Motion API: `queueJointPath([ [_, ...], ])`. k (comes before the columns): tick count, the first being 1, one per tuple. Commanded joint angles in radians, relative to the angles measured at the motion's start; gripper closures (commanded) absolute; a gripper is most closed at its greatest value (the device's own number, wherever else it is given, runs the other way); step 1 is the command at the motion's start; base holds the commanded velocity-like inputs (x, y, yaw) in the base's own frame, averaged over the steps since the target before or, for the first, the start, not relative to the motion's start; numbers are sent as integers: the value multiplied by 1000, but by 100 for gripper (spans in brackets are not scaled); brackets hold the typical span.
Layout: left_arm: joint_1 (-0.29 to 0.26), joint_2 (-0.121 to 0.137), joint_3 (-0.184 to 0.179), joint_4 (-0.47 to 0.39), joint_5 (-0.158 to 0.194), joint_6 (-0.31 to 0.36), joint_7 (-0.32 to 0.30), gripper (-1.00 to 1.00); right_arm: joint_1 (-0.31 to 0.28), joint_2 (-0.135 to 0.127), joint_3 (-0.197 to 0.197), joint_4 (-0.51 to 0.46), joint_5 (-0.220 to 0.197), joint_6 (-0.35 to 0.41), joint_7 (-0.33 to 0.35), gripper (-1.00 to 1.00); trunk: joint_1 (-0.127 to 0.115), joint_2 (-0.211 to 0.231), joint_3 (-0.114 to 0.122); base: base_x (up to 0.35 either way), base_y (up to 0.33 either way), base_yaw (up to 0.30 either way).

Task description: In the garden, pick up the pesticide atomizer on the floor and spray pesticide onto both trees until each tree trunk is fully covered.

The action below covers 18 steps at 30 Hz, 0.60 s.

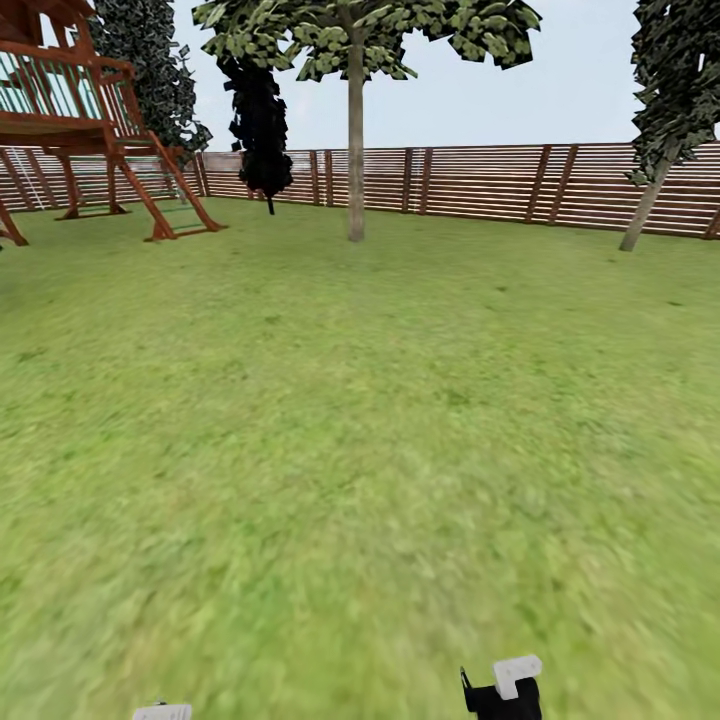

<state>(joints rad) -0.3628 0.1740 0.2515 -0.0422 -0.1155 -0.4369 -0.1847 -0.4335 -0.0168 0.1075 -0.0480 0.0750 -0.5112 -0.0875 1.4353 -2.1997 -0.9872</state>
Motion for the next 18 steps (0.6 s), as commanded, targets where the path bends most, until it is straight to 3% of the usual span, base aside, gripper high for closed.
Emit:
queueJointPath([
  [1,-1,0,9,1,-10,-3,-2,100,-1,0,6,1,8,-1,-9,-100,0,0,-1,340,0,0],
  [18,-1,1,9,1,-10,-3,-2,100,-1,0,6,1,8,-1,-9,-100,0,0,-1,340,0,0],
])
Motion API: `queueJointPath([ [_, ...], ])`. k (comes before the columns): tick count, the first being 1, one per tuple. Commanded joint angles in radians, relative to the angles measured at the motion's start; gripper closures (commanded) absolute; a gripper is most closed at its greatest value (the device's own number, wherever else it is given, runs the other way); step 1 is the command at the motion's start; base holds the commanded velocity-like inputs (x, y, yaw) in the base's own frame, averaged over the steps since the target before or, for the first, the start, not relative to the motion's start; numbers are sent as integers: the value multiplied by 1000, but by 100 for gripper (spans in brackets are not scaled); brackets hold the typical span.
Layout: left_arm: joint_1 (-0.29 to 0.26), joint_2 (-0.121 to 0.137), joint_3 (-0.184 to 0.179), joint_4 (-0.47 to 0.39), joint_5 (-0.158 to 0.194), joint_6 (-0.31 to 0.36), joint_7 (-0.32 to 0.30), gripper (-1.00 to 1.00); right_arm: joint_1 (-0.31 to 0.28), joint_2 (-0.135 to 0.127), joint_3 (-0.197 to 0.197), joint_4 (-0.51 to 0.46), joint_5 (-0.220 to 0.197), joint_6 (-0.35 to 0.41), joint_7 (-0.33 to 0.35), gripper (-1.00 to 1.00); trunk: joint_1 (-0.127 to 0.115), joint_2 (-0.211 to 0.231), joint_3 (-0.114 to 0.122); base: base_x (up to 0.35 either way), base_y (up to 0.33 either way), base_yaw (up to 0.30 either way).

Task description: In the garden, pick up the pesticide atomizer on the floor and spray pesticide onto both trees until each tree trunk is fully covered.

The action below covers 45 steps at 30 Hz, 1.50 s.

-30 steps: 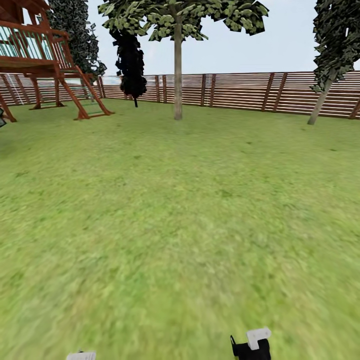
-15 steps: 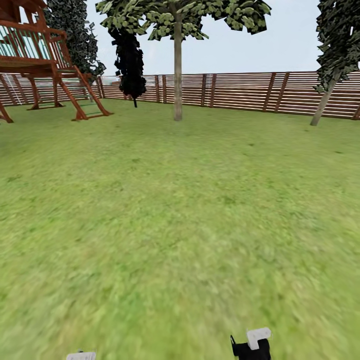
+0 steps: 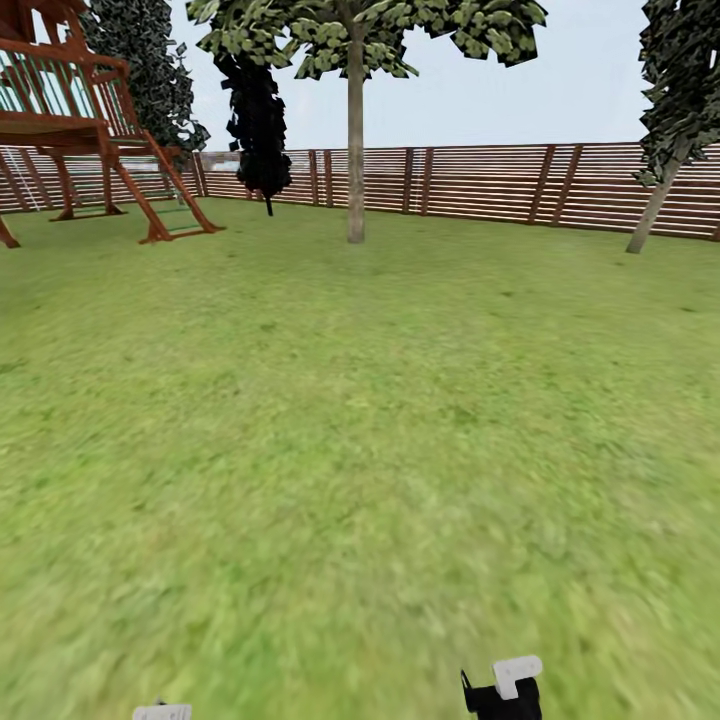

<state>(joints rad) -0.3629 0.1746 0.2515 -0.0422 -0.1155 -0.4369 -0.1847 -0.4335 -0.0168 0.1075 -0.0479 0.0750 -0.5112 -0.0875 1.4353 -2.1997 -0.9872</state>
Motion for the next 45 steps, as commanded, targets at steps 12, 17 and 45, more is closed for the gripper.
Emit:
queueJointPath([
  [12,0,0,9,1,-10,-3,-2,100,-1,0,6,1,8,-1,-9,-100,0,0,-1,340,0,0],
  [17,-1,0,9,1,-10,-3,-2,100,-1,0,6,1,8,-1,-9,-100,0,0,-1,340,0,0],
  [45,-1,0,9,1,-10,-3,-2,100,-1,0,6,1,8,-1,-9,-100,0,0,-1,340,0,0],
])
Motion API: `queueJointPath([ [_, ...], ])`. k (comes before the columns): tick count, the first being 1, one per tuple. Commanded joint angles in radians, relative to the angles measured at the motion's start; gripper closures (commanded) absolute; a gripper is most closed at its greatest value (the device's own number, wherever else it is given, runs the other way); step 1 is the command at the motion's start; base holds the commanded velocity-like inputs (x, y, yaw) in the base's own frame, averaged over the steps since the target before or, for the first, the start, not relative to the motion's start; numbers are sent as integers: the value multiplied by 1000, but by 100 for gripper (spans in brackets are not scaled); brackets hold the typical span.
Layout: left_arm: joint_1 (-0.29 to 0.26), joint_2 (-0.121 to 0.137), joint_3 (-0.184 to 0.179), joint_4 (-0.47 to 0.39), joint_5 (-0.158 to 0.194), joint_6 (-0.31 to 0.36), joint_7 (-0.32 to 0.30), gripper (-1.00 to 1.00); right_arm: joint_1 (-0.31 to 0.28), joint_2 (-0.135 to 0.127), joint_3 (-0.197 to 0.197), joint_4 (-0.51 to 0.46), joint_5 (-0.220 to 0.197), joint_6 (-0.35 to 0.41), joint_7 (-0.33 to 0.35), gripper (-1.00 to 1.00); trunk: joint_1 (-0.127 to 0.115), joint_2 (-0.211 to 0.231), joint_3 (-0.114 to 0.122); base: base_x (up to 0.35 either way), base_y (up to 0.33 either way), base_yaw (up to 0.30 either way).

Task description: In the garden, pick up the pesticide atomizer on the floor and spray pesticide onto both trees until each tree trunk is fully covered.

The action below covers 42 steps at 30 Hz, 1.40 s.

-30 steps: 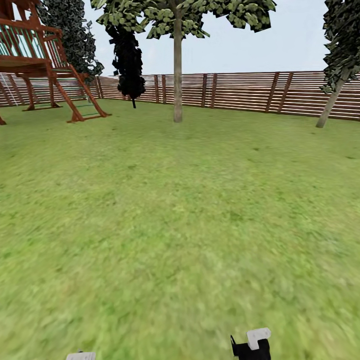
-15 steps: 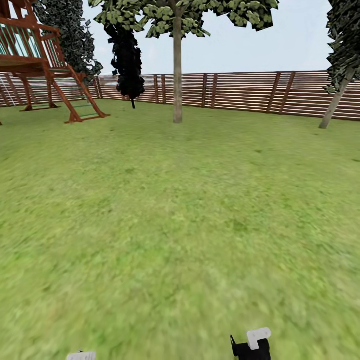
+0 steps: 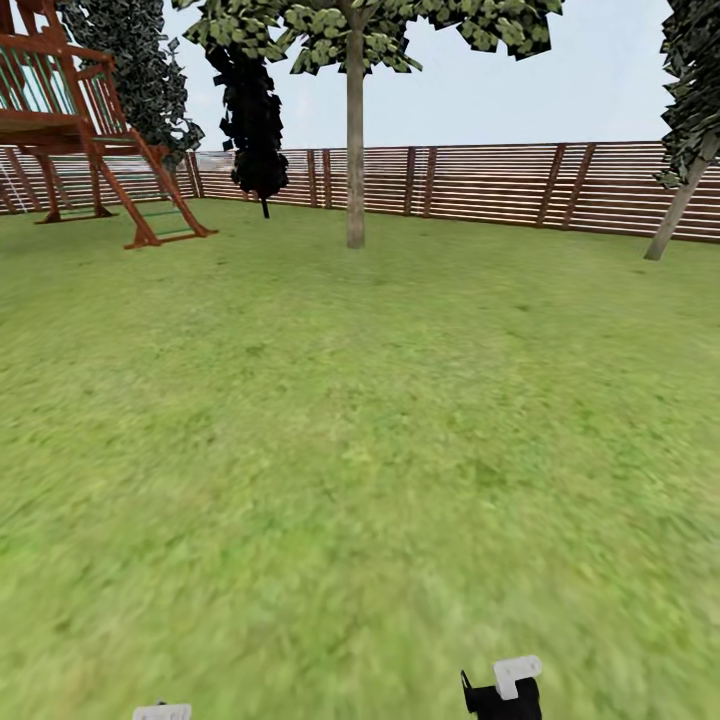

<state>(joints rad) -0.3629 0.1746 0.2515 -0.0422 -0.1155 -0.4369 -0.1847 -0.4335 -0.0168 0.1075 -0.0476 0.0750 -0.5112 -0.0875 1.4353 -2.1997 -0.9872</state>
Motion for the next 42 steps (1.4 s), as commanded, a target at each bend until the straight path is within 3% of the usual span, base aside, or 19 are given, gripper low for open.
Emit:
queueJointPath([
  [1,-1,0,9,1,-10,-3,-2,100,-1,0,6,1,8,-1,-9,-100,0,0,-1,340,0,0],
  [42,-1,-1,9,1,-10,-3,-2,100,-1,0,6,1,8,-1,-9,-100,0,0,-1,340,0,0],
])
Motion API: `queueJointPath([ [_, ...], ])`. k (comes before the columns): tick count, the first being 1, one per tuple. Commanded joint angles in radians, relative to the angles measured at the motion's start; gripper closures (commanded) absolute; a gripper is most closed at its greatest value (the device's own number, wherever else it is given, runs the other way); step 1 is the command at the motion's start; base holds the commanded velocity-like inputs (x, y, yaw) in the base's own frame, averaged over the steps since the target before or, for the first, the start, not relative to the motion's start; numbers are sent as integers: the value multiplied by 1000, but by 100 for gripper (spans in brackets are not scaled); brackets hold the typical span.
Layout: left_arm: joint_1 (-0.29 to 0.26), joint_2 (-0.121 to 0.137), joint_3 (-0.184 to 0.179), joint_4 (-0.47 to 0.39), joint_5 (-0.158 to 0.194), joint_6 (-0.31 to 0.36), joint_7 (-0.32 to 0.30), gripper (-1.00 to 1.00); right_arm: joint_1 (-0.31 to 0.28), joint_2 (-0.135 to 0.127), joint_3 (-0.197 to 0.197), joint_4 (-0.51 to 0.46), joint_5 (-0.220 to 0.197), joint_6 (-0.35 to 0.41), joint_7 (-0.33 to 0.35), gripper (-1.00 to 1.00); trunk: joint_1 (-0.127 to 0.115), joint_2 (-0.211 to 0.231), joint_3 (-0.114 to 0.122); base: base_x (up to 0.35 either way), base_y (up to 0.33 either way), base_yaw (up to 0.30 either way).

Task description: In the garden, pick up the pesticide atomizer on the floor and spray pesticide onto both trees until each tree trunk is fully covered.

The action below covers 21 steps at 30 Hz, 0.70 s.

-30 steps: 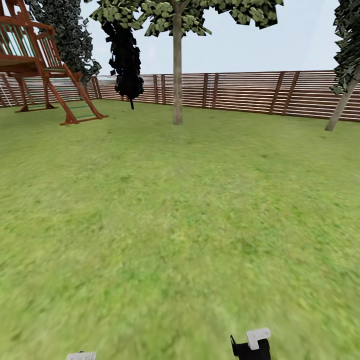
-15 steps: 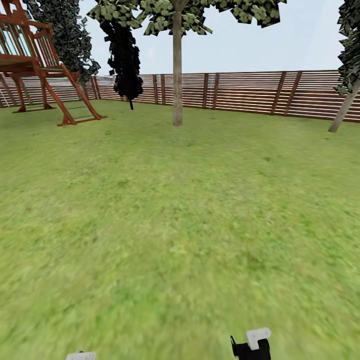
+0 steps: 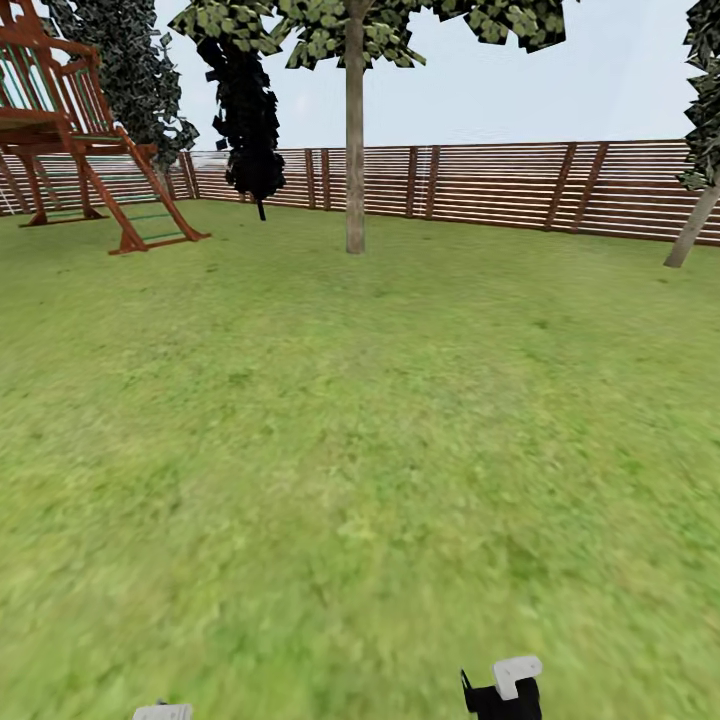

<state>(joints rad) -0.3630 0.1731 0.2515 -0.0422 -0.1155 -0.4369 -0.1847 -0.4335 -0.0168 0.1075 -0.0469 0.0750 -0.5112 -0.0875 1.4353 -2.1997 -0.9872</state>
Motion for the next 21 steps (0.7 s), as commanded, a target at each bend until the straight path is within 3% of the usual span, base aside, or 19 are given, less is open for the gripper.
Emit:
queueJointPath([
  [1,-1,0,9,1,-10,-3,-2,100,-1,0,6,1,8,-1,-9,-100,0,0,-1,340,0,0],
  [21,0,0,9,2,-10,-3,-2,100,-1,0,6,1,8,-1,-9,-100,0,0,-1,340,0,0],
])
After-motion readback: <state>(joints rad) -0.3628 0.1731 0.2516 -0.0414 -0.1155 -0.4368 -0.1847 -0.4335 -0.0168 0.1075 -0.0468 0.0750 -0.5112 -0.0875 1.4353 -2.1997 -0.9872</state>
